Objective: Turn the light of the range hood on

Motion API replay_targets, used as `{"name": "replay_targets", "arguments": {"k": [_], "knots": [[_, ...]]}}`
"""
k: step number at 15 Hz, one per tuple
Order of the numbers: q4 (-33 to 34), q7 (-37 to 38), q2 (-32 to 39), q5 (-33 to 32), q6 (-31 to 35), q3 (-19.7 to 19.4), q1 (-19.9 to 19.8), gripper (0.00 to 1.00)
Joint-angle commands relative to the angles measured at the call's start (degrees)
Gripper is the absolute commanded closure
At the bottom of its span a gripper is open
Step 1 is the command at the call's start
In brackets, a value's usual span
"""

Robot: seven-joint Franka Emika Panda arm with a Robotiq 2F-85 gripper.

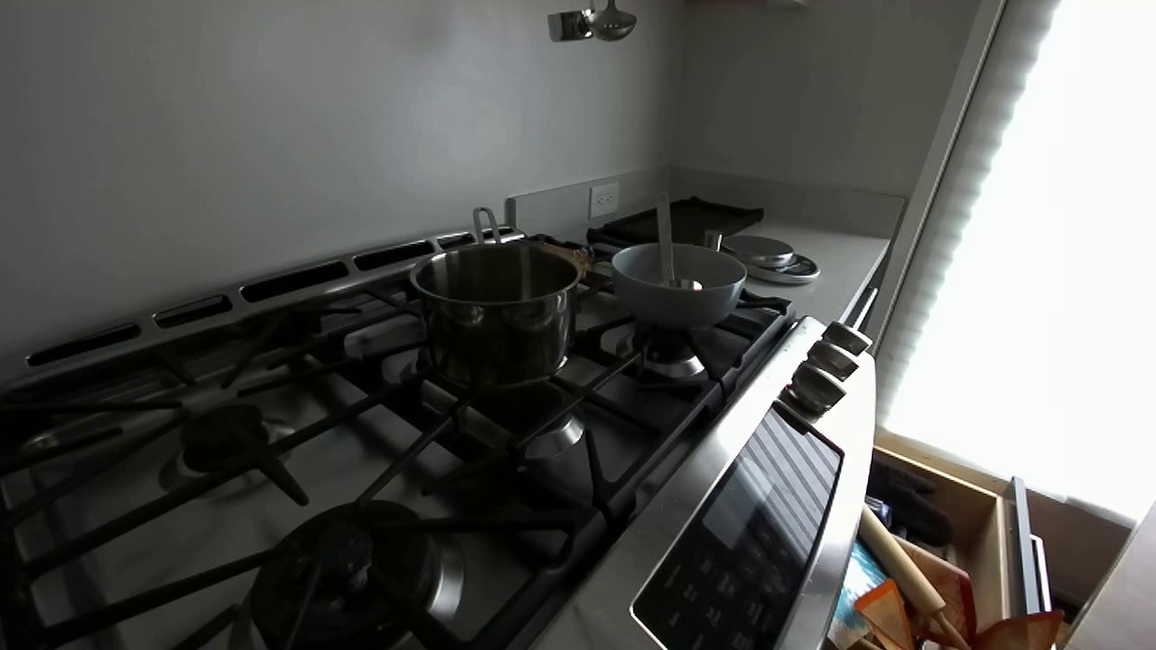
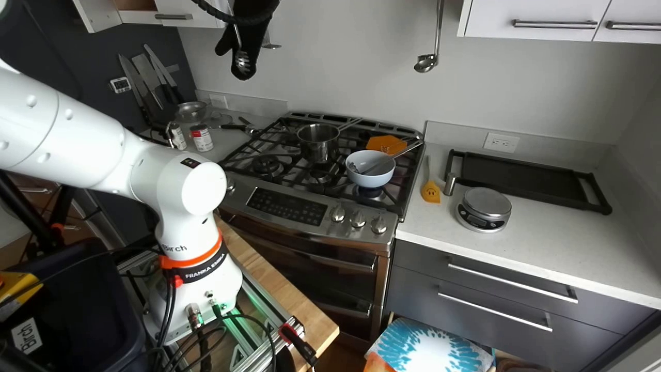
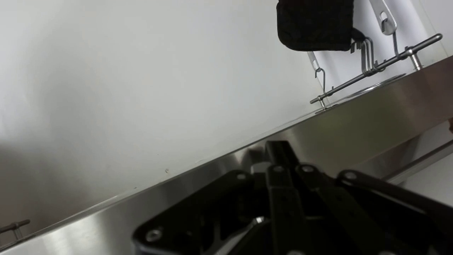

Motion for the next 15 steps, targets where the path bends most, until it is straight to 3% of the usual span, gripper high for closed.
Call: {"name": "replay_targets", "arguments": {"k": [1, 15], "knots": [[1.55, -0.52, 1.34, 1.08, 0.60, -0.33, 0.60, 1.00], [3.81, 0.51, 3.56, 0.90, -1.90, -0.32, 0.13, 1.00]]}}
